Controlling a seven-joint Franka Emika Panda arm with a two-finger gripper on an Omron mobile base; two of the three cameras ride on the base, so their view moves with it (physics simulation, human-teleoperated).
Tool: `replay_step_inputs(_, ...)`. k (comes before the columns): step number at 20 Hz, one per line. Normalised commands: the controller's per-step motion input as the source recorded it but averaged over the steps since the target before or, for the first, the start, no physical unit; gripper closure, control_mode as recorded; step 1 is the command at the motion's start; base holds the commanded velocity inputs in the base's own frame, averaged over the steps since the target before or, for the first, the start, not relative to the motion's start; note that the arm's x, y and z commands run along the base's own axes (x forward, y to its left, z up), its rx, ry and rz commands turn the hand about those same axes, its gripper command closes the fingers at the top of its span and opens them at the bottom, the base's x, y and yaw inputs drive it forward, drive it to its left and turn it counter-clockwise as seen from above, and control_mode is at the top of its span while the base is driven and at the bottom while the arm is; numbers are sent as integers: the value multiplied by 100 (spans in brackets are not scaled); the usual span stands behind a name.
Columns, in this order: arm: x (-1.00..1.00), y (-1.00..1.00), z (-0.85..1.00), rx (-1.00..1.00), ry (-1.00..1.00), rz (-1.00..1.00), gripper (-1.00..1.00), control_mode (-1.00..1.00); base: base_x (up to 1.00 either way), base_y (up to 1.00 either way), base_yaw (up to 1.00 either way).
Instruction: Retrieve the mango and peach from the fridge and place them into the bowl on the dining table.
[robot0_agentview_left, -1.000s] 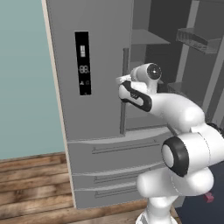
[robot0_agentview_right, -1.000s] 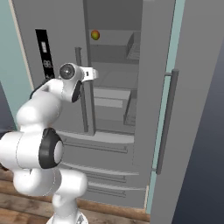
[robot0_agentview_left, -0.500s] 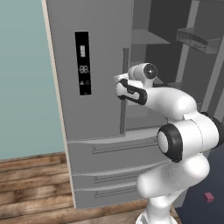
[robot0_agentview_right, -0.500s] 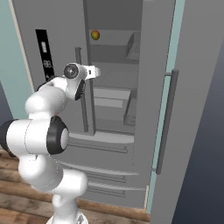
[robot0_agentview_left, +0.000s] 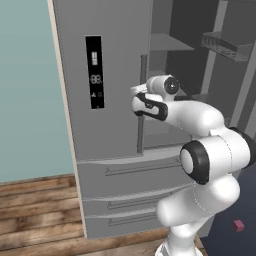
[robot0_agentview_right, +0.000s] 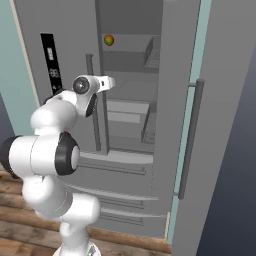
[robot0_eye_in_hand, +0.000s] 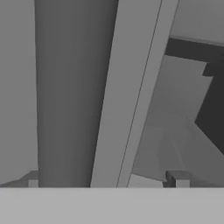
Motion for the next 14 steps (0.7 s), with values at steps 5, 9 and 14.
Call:
replay_step_inputs(5, 46, 19, 0, 0, 3, -8, 100, -100, 0, 0, 0)
replay_step_inputs(9, 1, 11, 0, 0, 25, -13, 100, -100, 0, 0, 0)
replay_step_inputs(14, -81, 7, 0, 0, 25, -12, 100, -100, 0, 0, 0)
